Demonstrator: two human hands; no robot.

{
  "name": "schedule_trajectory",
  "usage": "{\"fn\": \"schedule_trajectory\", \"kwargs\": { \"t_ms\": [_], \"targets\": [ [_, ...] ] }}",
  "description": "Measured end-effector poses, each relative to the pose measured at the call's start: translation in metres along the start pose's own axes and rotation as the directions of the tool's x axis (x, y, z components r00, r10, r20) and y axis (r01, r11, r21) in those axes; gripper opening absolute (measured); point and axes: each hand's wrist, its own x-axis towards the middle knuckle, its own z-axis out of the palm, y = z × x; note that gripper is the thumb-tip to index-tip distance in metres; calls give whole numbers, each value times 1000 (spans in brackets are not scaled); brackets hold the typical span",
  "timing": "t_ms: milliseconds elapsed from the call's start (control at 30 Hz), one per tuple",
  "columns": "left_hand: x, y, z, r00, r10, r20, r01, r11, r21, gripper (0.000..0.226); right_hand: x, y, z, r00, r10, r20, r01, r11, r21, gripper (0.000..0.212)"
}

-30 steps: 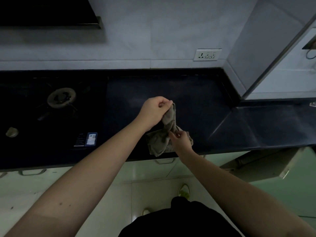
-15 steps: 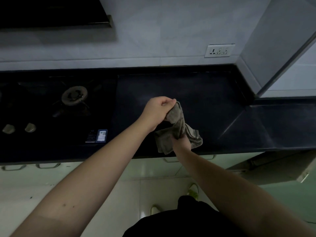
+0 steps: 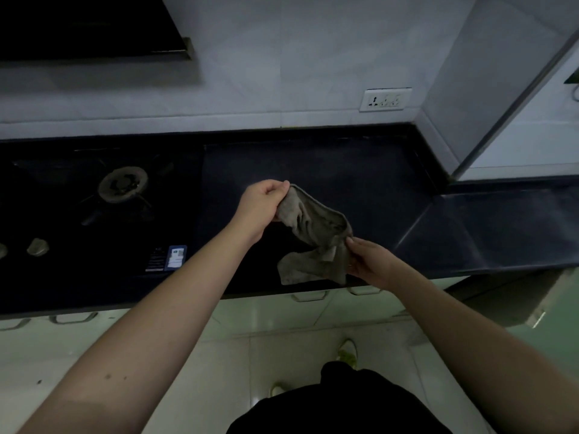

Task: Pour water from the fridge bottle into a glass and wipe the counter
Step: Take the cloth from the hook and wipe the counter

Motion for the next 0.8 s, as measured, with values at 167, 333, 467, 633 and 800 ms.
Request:
{"fn": "schedule_trajectory", "kwargs": {
  "t_ms": [167,333,467,633,800],
  "targets": [
    [0,-5,8,993,-12,114,-2,993,121,17,-21,-10,-1,985,34,-171,-58,988,-142,42],
    [-1,-13,15,986,13,167,-54,969,243,16,-47,-18,-3,965,-225,-132,34,608,-793,46],
    [-4,-4,21,978,52,204,-111,951,289,18,-58,-19,-23,928,-329,-175,18,509,-860,22],
    [-8,17,30,969,102,227,-177,924,340,25,-75,-33,-52,920,-368,-135,39,430,-902,15],
    [-20,43,60,941,180,288,-287,873,395,29,-97,-50,-82,845,-502,-182,101,486,-868,6]
  ]
}}
